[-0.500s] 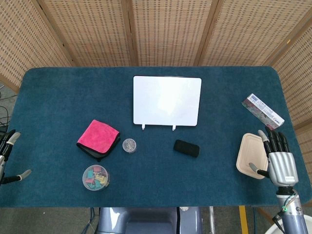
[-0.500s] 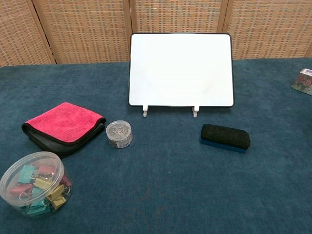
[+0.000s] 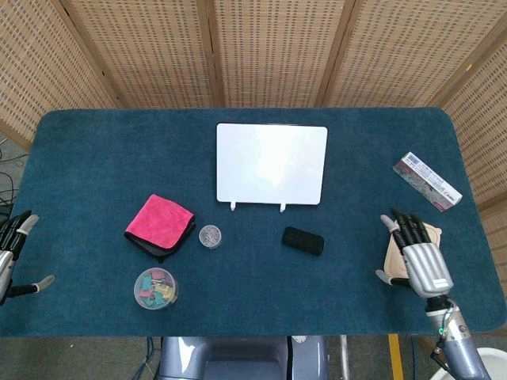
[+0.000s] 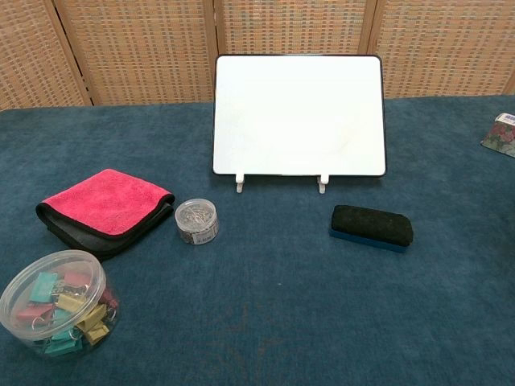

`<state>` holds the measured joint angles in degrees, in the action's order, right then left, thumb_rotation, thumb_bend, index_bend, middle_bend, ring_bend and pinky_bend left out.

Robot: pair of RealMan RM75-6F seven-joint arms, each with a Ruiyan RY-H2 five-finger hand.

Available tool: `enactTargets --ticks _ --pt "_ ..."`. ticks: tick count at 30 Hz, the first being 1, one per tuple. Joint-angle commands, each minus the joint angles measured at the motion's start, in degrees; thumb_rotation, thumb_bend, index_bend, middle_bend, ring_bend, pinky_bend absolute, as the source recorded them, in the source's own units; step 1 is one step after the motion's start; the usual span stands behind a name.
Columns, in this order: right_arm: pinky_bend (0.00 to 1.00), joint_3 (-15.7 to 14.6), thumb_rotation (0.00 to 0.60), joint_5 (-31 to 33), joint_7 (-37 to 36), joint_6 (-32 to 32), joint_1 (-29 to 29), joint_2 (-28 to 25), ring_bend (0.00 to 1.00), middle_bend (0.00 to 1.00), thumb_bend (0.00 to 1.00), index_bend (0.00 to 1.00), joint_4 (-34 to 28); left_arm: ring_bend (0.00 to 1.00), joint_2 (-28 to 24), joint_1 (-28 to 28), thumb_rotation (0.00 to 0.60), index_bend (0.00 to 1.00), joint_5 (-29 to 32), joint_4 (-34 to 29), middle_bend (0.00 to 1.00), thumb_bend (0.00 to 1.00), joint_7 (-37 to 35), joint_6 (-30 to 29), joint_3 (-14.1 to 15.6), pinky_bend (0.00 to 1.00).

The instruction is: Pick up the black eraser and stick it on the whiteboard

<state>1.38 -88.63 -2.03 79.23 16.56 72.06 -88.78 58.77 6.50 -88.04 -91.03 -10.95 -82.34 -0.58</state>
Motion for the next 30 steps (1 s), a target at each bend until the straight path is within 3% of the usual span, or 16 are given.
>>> enactTargets --ticks 1,5,10,14,20,25,30 --pt "0.08 2.3 0.600 0.2 5.1 -9.6 7.2 1.7 0.00 0.00 0.00 0.00 -3.9 0.00 0.1 0.7 0.600 0.00 1.2 -0.1 0.00 0.00 0.4 1.3 -0.4 0.00" --pt "0.12 5.4 0.600 7.4 12.4 -18.7 12.6 6.8 0.00 0.02 0.00 0.02 -2.7 0.00 0.4 1.4 0.600 0.00 3.0 0.0 0.00 0.00 0.9 3.3 -0.8 0.00" --pt "0.12 7.0 0.600 14.3 19.2 -24.2 16.1 11.1 0.00 0.05 0.00 0.05 -0.7 0.00 0.4 2.1 0.600 0.00 4.6 0.4 0.00 0.00 0.4 5.2 -1.2 0.00" --pt "0.14 7.3 0.600 16.3 21.2 -25.1 17.3 13.1 0.00 0.09 0.00 0.08 1.0 0.00 0.3 2.4 0.600 0.00 5.7 0.9 0.00 0.00 -0.6 6.2 -1.6 0.00" --pt "0.23 7.2 0.600 17.5 22.8 -24.9 18.3 15.9 0.07 0.14 0.00 0.12 3.9 0.00 0.3 3.0 0.600 0.00 7.1 1.7 0.00 0.00 -1.6 7.8 -2.0 0.00" --pt "0.37 7.4 0.600 18.0 23.5 -24.7 19.1 17.7 0.19 0.22 0.00 0.19 5.9 0.00 0.4 3.5 0.600 0.00 7.4 2.0 0.00 0.00 -1.8 8.9 -2.0 0.00" --pt "0.40 7.4 0.600 18.1 23.8 -24.9 20.2 20.2 0.22 0.25 0.00 0.21 8.6 0.00 0.5 3.7 0.600 0.00 7.6 2.0 0.00 0.00 -1.6 9.3 -2.1 0.00"
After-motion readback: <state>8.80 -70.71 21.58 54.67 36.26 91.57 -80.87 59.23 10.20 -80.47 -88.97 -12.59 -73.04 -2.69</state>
